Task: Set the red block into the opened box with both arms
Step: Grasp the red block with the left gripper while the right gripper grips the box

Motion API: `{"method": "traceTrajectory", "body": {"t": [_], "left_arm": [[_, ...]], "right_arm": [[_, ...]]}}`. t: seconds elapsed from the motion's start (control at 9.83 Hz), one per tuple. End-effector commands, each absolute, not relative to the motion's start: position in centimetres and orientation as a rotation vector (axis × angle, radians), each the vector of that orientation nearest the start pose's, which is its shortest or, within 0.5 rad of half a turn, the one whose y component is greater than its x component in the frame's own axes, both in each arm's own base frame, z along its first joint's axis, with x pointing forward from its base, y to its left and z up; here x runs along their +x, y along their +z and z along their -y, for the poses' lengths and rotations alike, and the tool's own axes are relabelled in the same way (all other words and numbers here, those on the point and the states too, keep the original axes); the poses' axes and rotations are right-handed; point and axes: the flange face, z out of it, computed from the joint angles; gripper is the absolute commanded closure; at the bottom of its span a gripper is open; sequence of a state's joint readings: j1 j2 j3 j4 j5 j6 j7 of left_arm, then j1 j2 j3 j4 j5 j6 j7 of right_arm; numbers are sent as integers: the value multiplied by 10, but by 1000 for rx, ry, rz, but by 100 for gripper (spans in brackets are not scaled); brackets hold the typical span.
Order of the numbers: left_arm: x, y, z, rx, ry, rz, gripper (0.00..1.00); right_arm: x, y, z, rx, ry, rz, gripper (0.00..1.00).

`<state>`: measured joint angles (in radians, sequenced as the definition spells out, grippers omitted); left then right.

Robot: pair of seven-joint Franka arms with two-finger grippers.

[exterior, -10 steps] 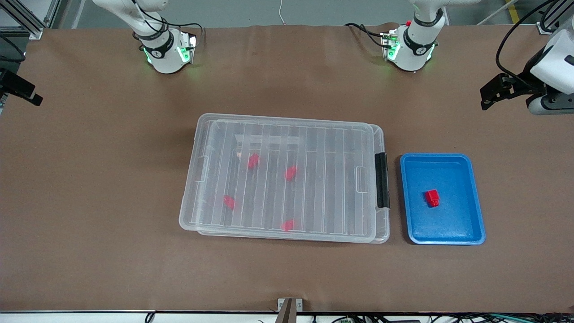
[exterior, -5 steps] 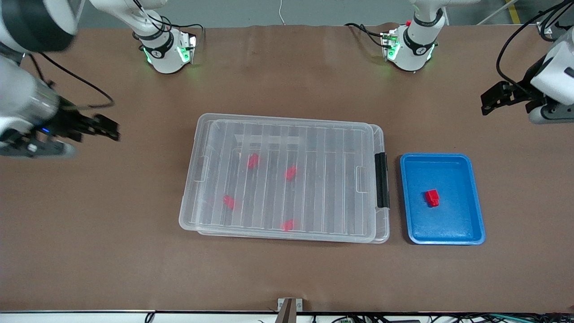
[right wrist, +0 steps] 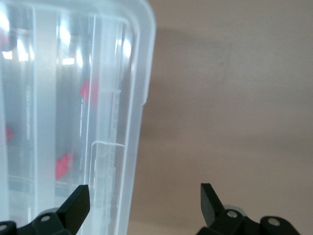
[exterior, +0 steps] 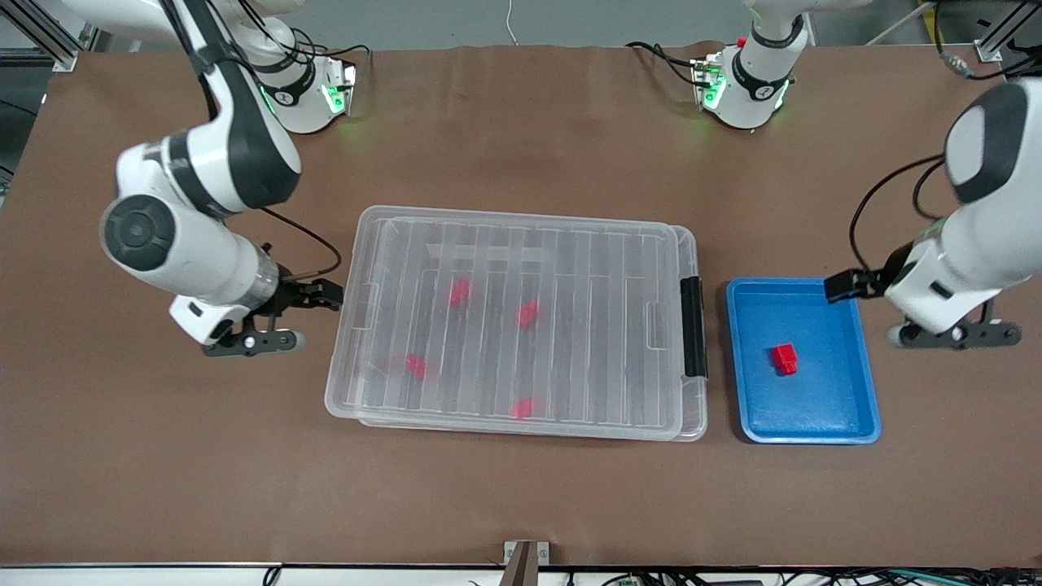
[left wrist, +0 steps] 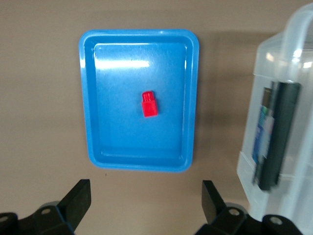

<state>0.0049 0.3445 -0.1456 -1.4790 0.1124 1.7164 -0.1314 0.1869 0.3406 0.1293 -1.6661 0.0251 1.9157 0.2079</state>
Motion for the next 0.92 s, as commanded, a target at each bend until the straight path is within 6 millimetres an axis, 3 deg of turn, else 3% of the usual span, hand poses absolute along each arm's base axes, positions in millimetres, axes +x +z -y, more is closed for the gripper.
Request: {"method": "traceTrajectory", "body": {"t": [0.0, 0.41, 0.81], "left_arm": [[666, 391, 64, -3046, 176, -5, 0], [674, 310, 63, -3030, 301, 216, 0], [682, 250, 32, -3036, 319, 258, 0]], "right_arm": [[596, 382, -202, -3086, 129, 145, 0], [599, 352, -196, -3098, 120, 154, 0], [607, 347, -176, -3129, 107, 152, 0]]}}
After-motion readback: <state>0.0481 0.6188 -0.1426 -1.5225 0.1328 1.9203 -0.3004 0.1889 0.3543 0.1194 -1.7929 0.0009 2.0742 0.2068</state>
